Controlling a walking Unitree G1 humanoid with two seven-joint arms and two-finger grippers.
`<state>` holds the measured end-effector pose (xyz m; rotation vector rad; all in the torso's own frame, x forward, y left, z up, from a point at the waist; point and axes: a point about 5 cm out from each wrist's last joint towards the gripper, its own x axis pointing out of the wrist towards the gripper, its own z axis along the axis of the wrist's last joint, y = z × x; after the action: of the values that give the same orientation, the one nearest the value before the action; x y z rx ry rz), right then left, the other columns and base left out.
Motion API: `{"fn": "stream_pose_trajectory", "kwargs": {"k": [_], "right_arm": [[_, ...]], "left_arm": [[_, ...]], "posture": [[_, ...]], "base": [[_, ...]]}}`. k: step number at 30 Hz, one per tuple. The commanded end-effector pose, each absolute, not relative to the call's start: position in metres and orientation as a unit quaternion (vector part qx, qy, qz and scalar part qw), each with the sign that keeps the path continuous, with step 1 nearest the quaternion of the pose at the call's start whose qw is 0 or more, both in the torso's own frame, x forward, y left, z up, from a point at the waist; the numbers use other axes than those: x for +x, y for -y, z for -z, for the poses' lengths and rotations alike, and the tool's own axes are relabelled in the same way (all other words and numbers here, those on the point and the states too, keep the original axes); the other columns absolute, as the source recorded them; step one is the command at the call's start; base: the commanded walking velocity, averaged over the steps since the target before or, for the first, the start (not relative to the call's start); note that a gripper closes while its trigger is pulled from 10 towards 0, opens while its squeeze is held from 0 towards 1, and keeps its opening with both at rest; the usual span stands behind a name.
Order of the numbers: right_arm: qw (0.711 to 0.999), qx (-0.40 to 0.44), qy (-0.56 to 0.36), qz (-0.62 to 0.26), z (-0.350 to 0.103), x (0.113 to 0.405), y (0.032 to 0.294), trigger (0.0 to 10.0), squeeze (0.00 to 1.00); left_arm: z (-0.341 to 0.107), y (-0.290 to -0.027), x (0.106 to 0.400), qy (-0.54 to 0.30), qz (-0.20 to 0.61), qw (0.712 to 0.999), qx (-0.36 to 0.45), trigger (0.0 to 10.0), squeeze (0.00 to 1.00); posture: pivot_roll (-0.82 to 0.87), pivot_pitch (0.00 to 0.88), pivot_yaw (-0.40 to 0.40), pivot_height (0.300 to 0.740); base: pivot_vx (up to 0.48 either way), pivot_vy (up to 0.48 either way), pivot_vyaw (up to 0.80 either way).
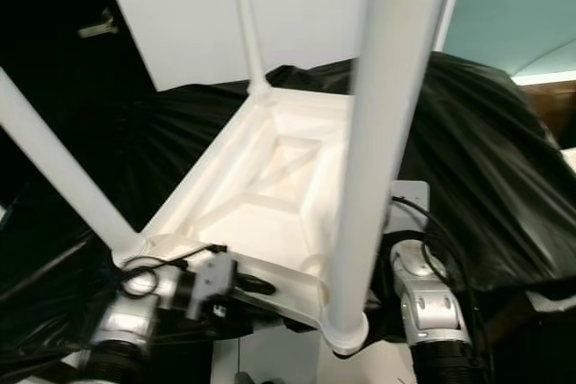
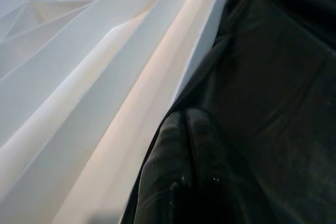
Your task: Building children table
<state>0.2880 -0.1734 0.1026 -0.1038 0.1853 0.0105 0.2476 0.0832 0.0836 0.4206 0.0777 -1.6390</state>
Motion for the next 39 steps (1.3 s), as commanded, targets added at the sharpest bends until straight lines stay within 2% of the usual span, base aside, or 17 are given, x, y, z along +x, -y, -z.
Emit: {"fn": "stream_pose_trajectory", "kwargs": {"k": [1, 3, 4, 7, 8, 17, 18, 20, 21, 26, 27, 28, 29, 34, 39], "right_arm": [[0.995, -0.049, -0.088, -0.016, -0.105, 0.292, 0.168, 10.0, 0.00], [0.995, -0.049, -0.088, -0.016, -0.105, 0.292, 0.168, 10.0, 0.00], [0.995, -0.049, -0.088, -0.016, -0.104, 0.292, 0.168, 10.0, 0.00], [0.995, -0.049, -0.087, -0.016, -0.104, 0.292, 0.167, 10.0, 0.00], [0.995, -0.049, -0.087, -0.016, -0.104, 0.293, 0.167, 10.0, 0.00], [0.995, -0.048, -0.087, -0.018, -0.103, 0.292, 0.164, 10.0, 0.00], [0.995, -0.049, -0.087, -0.019, -0.102, 0.292, 0.164, 10.0, 0.00], [0.995, -0.049, -0.087, -0.019, -0.102, 0.292, 0.164, 10.0, 0.00], [0.995, -0.050, -0.087, -0.019, -0.102, 0.292, 0.164, 10.0, 0.00], [0.995, -0.052, -0.088, -0.020, -0.102, 0.293, 0.164, 10.0, 0.00], [0.995, -0.053, -0.088, -0.021, -0.102, 0.293, 0.163, 10.0, 0.00], [0.995, -0.053, -0.088, -0.021, -0.102, 0.293, 0.163, 10.0, 0.00], [0.994, -0.053, -0.088, -0.022, -0.101, 0.293, 0.163, 10.0, 0.00], [0.994, -0.053, -0.089, -0.025, -0.101, 0.293, 0.162, 10.0, 0.00], [0.995, -0.058, -0.078, -0.034, -0.105, 0.289, 0.156, 10.0, 0.00]], "left_arm": [[-0.088, -0.095, 0.271, 0.007, 0.531, 0.823, 0.199, 0.0, 1.00], [-0.091, -0.094, 0.272, 0.015, 0.525, 0.823, 0.217, 0.0, 1.00], [-0.091, -0.093, 0.275, 0.013, 0.516, 0.823, 0.237, 10.0, 1.00], [-0.092, -0.093, 0.280, 0.010, 0.496, 0.823, 0.275, 10.0, 0.96], [-0.092, -0.093, 0.281, 0.013, 0.497, 0.821, 0.281, 10.0, 0.00], [-0.094, -0.094, 0.282, 0.026, 0.485, 0.828, 0.279, 10.0, 0.00], [-0.096, -0.095, 0.284, 0.032, 0.475, 0.838, 0.267, 10.0, 0.95], [-0.098, -0.096, 0.285, 0.036, 0.468, 0.845, 0.257, 10.0, 0.95], [-0.101, -0.096, 0.287, 0.043, 0.458, 0.851, 0.254, 10.0, 1.00], [-0.102, -0.095, 0.288, 0.056, 0.447, 0.851, 0.271, 10.0, 0.99], [-0.099, -0.096, 0.286, 0.049, 0.455, 0.844, 0.281, 10.0, 0.10], [-0.099, -0.096, 0.286, 0.049, 0.455, 0.844, 0.281, 10.0, 0.10], [-0.097, -0.097, 0.285, 0.045, 0.460, 0.839, 0.288, 10.0, 0.00], [-0.094, -0.101, 0.280, 0.036, 0.484, 0.826, 0.288, 10.0, 0.00], [-0.109, -0.101, 0.268, 0.084, 0.547, 0.806, 0.212, 10.0, 0.00]], "posture": [[-0.06, 0.000, 0.092, 0.740], [-0.06, 0.000, 0.093, 0.740], [-0.06, 0.000, 0.095, 0.740], [-0.06, 0.000, 0.096, 0.740], [-0.06, 0.000, 0.097, 0.740], [-0.06, 0.000, 0.099, 0.740], [-0.06, 0.000, 0.100, 0.740], [-0.06, 0.000, 0.099, 0.740], [-0.05, 0.000, 0.098, 0.740], [-0.05, 0.000, 0.096, 0.740], [-0.05, 0.000, 0.094, 0.740], [-0.05, 0.000, 0.094, 0.740], [-0.05, 0.000, 0.094, 0.740], [-0.04, 0.000, 0.092, 0.740], [-0.05, 0.000, 0.095, 0.740]], "base": [[0.000, 0.000, 0.00], [0.000, 0.000, 0.00], [0.000, 0.000, 0.00], [0.000, 0.000, 0.00], [0.000, 0.000, 0.00], [0.000, 0.000, 0.00], [0.000, 0.000, 0.00], [0.000, 0.000, 0.00], [0.000, 0.000, 0.00], [0.000, 0.000, 0.00], [0.000, 0.000, 0.00], [0.000, 0.000, 0.00], [0.000, 0.000, 0.00], [0.000, 0.000, 0.00], [0.000, 0.000, 0.00]]}}
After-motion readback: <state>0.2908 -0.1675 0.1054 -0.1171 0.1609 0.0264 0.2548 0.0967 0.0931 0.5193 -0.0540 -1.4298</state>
